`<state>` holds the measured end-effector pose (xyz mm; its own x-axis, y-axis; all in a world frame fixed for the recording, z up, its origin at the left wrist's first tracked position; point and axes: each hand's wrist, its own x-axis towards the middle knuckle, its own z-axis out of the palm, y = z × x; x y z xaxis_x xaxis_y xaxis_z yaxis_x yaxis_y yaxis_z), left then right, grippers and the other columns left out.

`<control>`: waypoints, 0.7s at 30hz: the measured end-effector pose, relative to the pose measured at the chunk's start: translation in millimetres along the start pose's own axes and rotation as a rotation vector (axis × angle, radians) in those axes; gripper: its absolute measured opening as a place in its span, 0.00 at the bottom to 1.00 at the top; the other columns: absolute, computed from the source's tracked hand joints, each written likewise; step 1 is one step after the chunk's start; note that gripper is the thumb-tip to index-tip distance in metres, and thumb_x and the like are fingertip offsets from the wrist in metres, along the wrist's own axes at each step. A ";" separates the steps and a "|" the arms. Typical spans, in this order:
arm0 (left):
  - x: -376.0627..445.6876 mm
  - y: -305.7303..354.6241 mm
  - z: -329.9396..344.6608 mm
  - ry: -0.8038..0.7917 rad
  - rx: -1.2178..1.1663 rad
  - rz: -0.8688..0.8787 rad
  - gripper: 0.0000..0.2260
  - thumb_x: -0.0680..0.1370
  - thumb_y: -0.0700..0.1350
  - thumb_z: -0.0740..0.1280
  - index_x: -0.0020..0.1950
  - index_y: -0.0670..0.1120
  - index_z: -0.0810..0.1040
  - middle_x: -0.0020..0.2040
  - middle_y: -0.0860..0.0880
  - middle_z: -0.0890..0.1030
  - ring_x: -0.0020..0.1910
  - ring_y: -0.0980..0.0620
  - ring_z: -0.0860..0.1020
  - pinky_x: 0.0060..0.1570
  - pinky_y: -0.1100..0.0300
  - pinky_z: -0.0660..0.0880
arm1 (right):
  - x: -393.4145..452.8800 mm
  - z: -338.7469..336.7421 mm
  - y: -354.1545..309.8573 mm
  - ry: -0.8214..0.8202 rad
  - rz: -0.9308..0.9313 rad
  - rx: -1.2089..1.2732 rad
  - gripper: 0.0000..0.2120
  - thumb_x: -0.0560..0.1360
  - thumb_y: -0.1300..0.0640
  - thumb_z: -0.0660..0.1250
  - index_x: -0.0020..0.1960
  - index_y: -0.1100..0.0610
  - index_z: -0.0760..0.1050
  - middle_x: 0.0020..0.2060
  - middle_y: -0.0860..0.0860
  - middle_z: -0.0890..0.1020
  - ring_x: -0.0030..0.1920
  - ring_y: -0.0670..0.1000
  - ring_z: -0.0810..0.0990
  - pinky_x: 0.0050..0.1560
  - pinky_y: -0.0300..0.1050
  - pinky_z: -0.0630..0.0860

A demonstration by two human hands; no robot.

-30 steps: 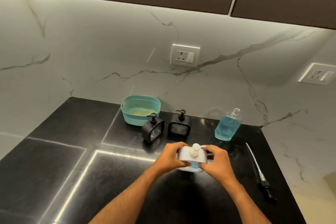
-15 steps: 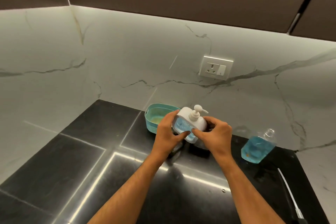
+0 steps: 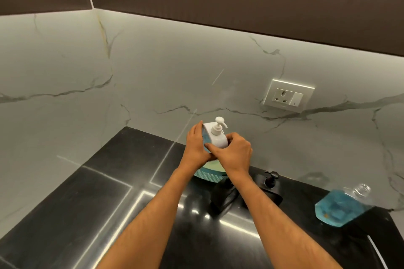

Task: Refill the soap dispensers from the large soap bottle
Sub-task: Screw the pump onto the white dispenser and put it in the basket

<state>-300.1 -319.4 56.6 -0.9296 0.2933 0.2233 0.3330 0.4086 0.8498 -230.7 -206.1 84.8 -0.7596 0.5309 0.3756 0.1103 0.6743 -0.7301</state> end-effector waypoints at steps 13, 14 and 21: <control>59.8 -56.1 -13.5 -0.394 -0.043 -0.121 0.46 0.61 0.31 0.83 0.75 0.44 0.67 0.69 0.46 0.76 0.70 0.46 0.74 0.66 0.46 0.77 | 55.3 60.3 30.9 -0.438 0.265 -0.047 0.23 0.64 0.57 0.84 0.57 0.59 0.83 0.43 0.54 0.87 0.44 0.54 0.86 0.51 0.56 0.83; 61.8 -58.5 -11.8 -0.411 -0.034 -0.123 0.45 0.60 0.30 0.82 0.74 0.44 0.68 0.67 0.46 0.77 0.68 0.46 0.75 0.64 0.45 0.78 | 56.6 65.4 32.7 -0.460 0.283 -0.045 0.22 0.64 0.58 0.84 0.56 0.60 0.83 0.43 0.55 0.87 0.44 0.56 0.87 0.50 0.57 0.83; 63.0 -74.6 0.9 -0.460 0.081 -0.097 0.45 0.61 0.29 0.80 0.76 0.46 0.70 0.67 0.46 0.78 0.63 0.46 0.77 0.58 0.52 0.78 | 55.3 91.2 43.6 -0.539 0.369 -0.094 0.18 0.64 0.61 0.84 0.49 0.64 0.83 0.43 0.58 0.87 0.41 0.57 0.87 0.46 0.56 0.85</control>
<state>-383.4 -330.6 6.9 -0.7966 0.5951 -0.1057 0.2759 0.5136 0.8125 -326.4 -194.2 21.7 -0.8730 0.4209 -0.2466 0.4622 0.5522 -0.6939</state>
